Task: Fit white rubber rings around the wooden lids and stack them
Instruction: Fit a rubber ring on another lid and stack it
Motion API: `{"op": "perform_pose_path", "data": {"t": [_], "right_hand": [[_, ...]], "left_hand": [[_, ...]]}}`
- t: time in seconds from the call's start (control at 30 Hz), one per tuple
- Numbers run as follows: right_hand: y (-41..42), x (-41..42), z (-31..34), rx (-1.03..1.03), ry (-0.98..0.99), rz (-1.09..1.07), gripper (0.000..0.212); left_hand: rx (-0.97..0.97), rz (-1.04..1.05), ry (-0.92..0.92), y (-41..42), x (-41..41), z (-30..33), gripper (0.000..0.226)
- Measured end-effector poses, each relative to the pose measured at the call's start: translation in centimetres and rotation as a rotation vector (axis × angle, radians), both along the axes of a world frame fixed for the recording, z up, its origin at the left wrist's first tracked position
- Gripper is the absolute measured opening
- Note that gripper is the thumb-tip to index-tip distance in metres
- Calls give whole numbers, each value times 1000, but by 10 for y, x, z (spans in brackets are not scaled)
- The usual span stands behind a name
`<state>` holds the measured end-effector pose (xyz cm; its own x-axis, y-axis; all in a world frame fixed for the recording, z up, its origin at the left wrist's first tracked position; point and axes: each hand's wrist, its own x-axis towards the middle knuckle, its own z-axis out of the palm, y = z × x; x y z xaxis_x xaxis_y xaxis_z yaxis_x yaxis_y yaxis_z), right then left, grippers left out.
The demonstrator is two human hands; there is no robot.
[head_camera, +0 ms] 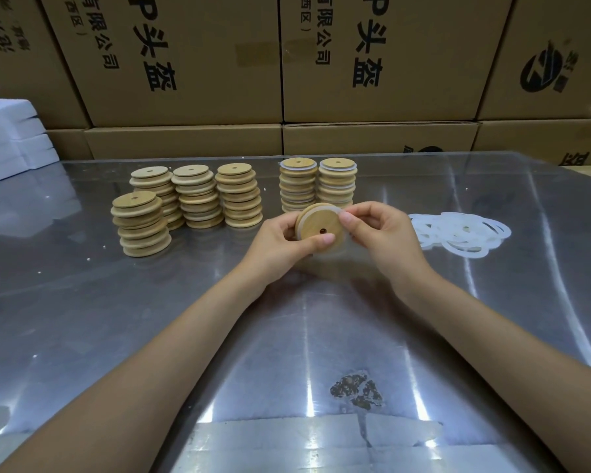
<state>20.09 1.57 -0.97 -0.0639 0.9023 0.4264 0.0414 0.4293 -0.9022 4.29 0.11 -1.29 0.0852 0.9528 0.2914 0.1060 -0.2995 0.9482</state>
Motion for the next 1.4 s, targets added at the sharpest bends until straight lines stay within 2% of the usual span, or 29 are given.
{"op": "perform_pose_path", "data": {"t": [0.17, 0.67, 0.83, 1.4], "right_hand": [[-2, 2, 2, -39, 58, 19, 13], [-1, 6, 5, -102, 12, 61, 3], [-2, 6, 5, -108, -64, 42, 13], [-6, 6, 7, -42, -308, -139, 20]], "left_hand": [[1, -34, -7, -3, 0, 2, 25], [-45, -4, -130, 2, -4, -4, 18], [-39, -8, -143, 2, -5, -5, 18], [-6, 19, -117, 0, -3, -4, 24]]}}
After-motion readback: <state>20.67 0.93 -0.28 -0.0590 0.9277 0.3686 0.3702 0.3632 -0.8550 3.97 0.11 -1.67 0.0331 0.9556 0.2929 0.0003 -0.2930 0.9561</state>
